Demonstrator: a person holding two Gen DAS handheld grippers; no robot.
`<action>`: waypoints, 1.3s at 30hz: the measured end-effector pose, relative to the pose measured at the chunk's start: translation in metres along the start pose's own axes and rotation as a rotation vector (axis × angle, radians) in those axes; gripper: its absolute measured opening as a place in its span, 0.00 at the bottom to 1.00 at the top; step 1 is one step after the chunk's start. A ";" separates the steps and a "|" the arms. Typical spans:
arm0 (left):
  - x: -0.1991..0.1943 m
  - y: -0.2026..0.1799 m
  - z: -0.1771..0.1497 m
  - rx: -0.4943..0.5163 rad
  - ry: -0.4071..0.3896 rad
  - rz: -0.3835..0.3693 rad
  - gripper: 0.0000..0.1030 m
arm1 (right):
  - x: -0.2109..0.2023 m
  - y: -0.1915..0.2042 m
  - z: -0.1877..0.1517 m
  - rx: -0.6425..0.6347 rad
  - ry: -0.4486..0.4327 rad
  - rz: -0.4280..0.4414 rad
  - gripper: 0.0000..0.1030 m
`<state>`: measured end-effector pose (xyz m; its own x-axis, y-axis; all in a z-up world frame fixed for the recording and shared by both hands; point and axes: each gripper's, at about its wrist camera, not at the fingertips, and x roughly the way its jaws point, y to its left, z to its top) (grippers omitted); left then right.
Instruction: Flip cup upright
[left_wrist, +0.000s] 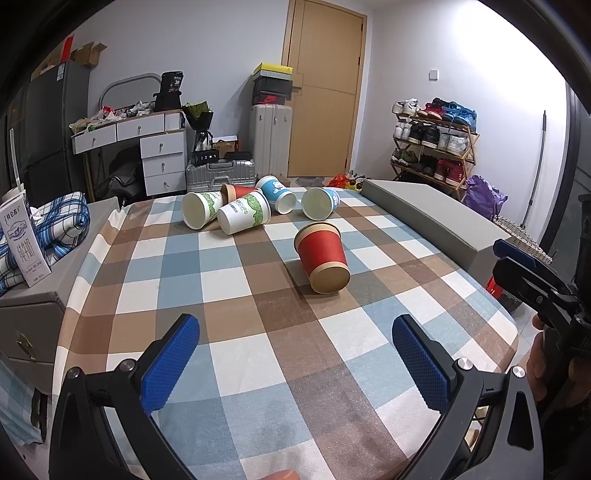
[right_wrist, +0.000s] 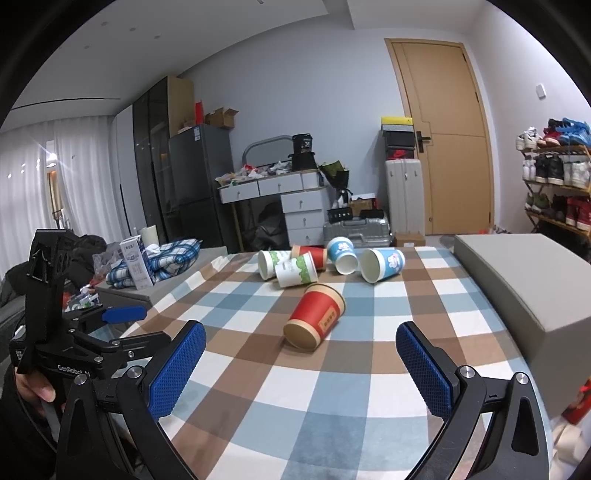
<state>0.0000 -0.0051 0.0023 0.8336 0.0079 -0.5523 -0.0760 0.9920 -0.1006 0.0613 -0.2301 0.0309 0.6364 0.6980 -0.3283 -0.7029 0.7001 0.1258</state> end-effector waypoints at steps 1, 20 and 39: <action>0.000 0.000 0.000 0.000 0.000 -0.001 0.99 | 0.000 -0.001 0.000 0.001 -0.001 0.001 1.00; 0.008 0.013 -0.002 -0.064 0.029 -0.001 0.99 | 0.007 -0.006 -0.002 0.009 0.020 -0.007 1.00; 0.023 -0.006 0.011 0.000 0.051 -0.011 0.99 | 0.004 -0.019 -0.001 0.030 0.022 -0.036 1.00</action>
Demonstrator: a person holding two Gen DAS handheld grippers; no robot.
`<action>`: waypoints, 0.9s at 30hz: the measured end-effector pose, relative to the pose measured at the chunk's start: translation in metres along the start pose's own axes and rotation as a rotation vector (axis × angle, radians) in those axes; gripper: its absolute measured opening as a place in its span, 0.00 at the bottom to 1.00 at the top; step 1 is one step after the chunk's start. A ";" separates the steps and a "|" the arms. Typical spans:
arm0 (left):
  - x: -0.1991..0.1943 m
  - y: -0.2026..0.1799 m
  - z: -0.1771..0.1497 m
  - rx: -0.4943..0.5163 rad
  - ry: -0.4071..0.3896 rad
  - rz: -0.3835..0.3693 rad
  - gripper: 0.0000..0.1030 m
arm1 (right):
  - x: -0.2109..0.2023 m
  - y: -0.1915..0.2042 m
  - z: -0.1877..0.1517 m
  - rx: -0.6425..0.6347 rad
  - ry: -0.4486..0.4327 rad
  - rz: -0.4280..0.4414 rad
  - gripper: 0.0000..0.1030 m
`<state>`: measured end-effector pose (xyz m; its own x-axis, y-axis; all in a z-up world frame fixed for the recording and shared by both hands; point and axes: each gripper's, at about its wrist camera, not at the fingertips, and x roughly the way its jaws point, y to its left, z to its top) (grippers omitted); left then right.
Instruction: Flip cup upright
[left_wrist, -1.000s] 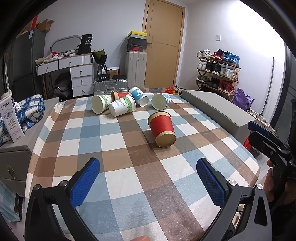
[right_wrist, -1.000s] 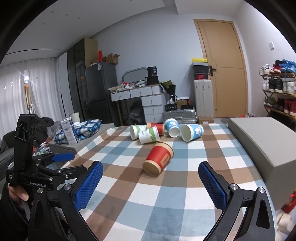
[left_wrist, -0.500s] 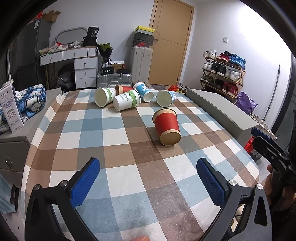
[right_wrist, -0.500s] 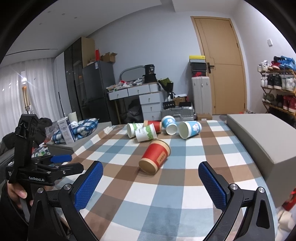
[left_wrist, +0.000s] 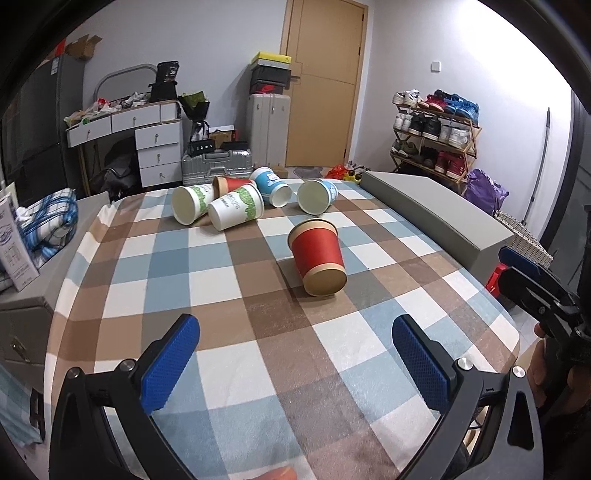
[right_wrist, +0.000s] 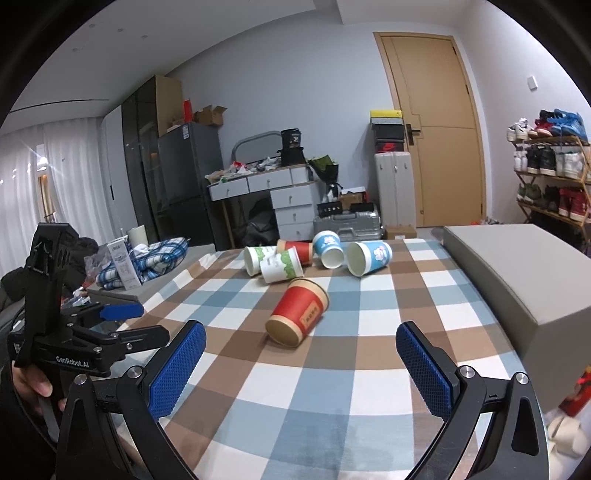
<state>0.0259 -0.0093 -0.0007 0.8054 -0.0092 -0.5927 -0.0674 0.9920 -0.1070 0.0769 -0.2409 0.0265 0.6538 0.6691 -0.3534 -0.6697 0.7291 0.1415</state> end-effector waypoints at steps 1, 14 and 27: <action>0.004 -0.001 0.002 0.002 0.008 0.003 0.99 | 0.001 -0.001 0.001 0.003 0.000 -0.003 1.00; 0.067 -0.007 0.021 -0.086 0.123 -0.048 0.99 | 0.021 -0.023 0.006 0.041 0.015 -0.019 1.00; 0.113 -0.023 0.032 -0.095 0.219 -0.052 0.97 | 0.031 -0.051 -0.006 0.122 0.063 -0.039 1.00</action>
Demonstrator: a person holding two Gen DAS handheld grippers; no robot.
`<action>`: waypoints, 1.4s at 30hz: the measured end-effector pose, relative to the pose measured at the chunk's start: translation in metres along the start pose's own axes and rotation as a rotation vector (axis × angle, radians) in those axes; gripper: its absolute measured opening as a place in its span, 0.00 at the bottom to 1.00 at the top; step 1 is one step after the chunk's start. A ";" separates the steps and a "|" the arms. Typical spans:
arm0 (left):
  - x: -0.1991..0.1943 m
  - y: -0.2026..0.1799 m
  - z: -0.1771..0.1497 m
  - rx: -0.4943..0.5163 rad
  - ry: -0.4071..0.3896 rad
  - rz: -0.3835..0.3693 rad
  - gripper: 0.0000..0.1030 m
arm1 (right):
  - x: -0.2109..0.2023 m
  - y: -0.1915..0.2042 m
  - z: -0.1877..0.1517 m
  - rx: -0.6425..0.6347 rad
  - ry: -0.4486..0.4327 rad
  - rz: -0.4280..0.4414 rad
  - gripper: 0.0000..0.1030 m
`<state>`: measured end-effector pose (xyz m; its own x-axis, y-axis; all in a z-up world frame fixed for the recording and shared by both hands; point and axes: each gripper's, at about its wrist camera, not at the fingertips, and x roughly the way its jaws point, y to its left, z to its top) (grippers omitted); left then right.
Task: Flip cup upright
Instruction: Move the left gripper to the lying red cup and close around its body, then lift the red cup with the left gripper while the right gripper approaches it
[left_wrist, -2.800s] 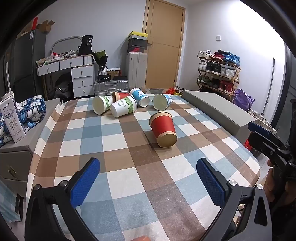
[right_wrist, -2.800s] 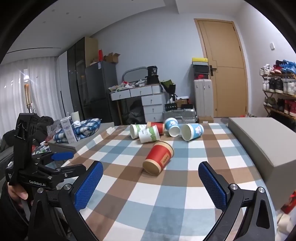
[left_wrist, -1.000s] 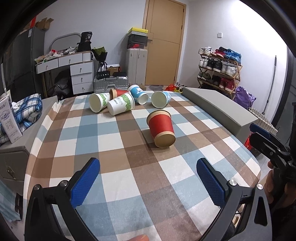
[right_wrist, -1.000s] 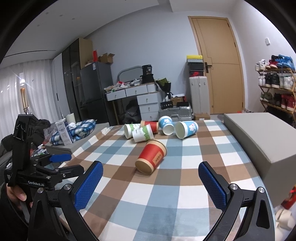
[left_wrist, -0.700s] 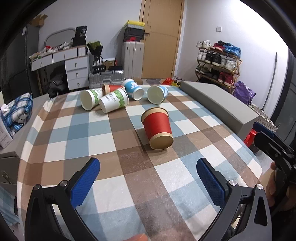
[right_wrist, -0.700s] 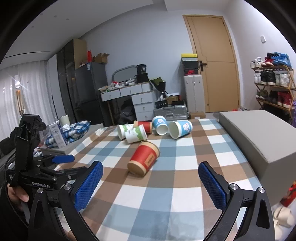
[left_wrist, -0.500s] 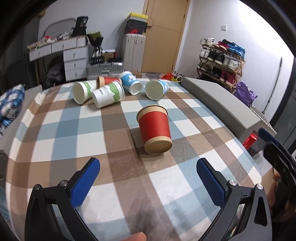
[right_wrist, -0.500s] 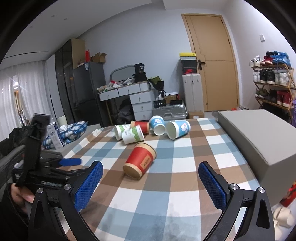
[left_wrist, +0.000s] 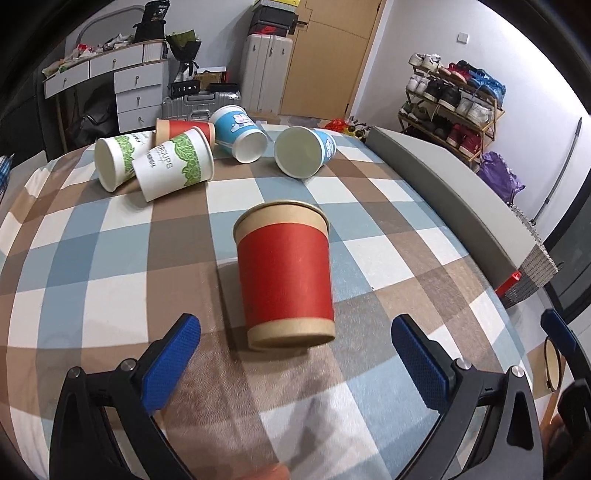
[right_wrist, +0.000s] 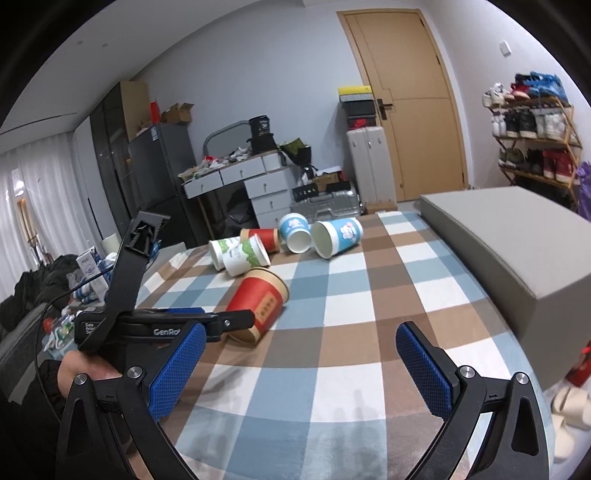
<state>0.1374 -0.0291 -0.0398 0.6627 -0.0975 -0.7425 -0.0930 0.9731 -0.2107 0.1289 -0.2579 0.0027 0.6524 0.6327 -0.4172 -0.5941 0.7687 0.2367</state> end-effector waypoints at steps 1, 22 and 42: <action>0.002 0.001 0.002 0.001 0.003 0.004 0.93 | 0.000 -0.001 -0.001 0.008 0.003 -0.001 1.00; -0.033 0.005 0.002 0.009 -0.050 0.007 0.48 | -0.008 0.005 0.001 0.006 -0.007 0.002 1.00; -0.103 0.009 -0.030 0.063 -0.190 0.012 0.48 | -0.020 0.049 -0.002 -0.070 -0.025 0.076 1.00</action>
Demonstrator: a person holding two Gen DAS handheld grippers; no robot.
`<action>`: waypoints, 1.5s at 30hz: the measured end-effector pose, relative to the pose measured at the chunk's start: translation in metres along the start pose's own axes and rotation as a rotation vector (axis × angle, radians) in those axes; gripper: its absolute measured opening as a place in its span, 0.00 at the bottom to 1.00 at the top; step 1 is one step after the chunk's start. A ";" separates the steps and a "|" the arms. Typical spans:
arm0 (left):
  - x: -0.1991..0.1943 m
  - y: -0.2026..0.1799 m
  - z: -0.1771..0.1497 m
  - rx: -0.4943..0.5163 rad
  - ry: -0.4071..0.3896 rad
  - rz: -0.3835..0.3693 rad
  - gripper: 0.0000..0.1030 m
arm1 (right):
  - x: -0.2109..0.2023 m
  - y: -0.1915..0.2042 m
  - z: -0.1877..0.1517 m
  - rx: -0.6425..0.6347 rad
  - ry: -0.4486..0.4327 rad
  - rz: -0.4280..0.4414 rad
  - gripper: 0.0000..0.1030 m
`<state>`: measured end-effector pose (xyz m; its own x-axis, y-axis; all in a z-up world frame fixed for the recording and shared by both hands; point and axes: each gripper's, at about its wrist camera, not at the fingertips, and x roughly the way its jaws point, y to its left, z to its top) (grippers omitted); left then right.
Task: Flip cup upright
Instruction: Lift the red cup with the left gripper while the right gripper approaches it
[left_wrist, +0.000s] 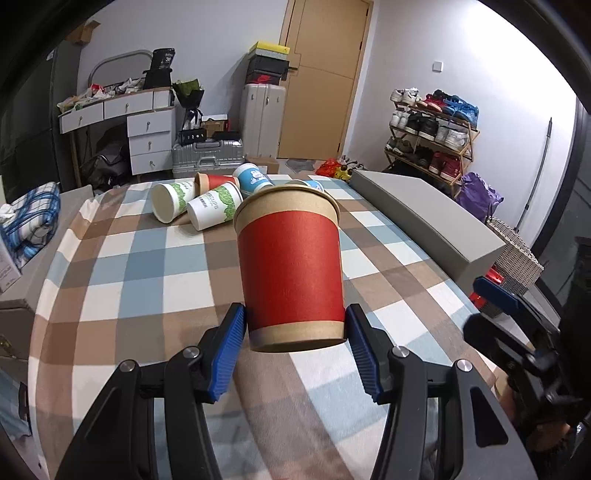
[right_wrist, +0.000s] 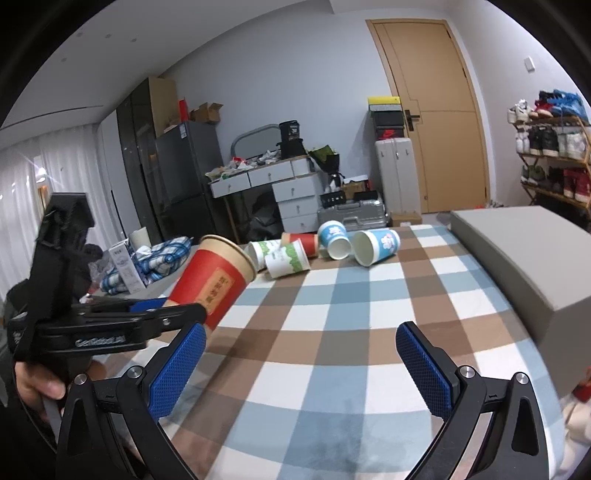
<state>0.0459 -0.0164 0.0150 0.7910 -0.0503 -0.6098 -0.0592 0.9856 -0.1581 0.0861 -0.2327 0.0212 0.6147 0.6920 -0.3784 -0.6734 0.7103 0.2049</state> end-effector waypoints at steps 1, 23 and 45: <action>-0.002 0.002 -0.001 -0.001 -0.004 0.000 0.48 | 0.000 0.003 -0.001 -0.006 0.004 -0.004 1.00; 0.007 -0.002 -0.037 -0.013 0.041 -0.042 0.48 | 0.003 0.016 -0.012 -0.063 0.053 0.000 1.00; 0.026 -0.009 -0.056 -0.045 0.103 -0.013 0.48 | 0.012 0.016 -0.018 -0.058 0.101 0.010 1.00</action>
<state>0.0329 -0.0356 -0.0435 0.7250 -0.0819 -0.6839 -0.0784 0.9767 -0.2000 0.0753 -0.2157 0.0032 0.5653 0.6803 -0.4664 -0.7038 0.6928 0.1575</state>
